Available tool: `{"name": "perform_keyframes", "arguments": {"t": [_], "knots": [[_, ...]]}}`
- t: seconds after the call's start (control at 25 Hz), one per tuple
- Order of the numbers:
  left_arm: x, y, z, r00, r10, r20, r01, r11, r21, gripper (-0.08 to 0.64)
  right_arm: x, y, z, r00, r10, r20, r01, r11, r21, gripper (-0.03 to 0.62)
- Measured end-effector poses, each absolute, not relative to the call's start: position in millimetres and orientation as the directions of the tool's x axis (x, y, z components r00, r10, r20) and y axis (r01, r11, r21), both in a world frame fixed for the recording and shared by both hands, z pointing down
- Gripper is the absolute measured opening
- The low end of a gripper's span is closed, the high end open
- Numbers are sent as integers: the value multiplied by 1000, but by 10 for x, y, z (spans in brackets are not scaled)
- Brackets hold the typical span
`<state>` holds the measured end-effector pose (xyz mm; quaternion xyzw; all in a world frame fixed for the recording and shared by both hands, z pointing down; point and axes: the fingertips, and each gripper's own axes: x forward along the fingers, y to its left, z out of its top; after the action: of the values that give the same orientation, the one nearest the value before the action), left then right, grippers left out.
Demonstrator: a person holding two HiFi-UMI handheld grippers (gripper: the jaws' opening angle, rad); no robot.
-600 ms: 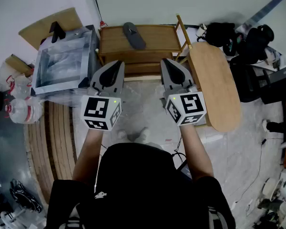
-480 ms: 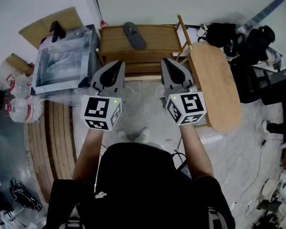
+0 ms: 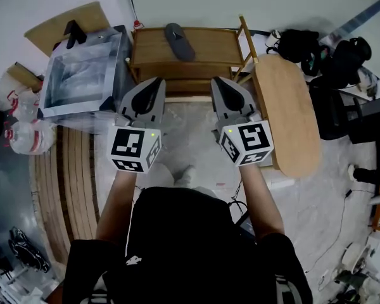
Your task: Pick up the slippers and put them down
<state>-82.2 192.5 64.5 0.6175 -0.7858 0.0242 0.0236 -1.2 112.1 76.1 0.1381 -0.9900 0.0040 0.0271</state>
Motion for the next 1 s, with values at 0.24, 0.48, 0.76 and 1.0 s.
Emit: {"name": "perform_keyframes", "arguments": {"t": [0.24, 0.48, 0.76, 1.0], "knots": [[-917, 1852, 703, -238, -968, 76, -971, 239, -5, 5, -149, 1074, 833, -965, -254, 58, -256, 966, -26, -12], [-1230, 1694, 749, -240, -967, 82, -970, 241, 7, 5, -463, 925, 893, -966, -247, 72, -250, 968, -30, -12], [-1804, 1347, 797, -218, -972, 89, -975, 221, 21, 5, -1031, 585, 937, -961, -263, 81, -268, 962, -46, -12], [-2314, 999, 816, -194, -978, 82, -979, 198, 47, 5, -1551, 226, 949, -955, -280, 93, -286, 957, -50, -12]]}}
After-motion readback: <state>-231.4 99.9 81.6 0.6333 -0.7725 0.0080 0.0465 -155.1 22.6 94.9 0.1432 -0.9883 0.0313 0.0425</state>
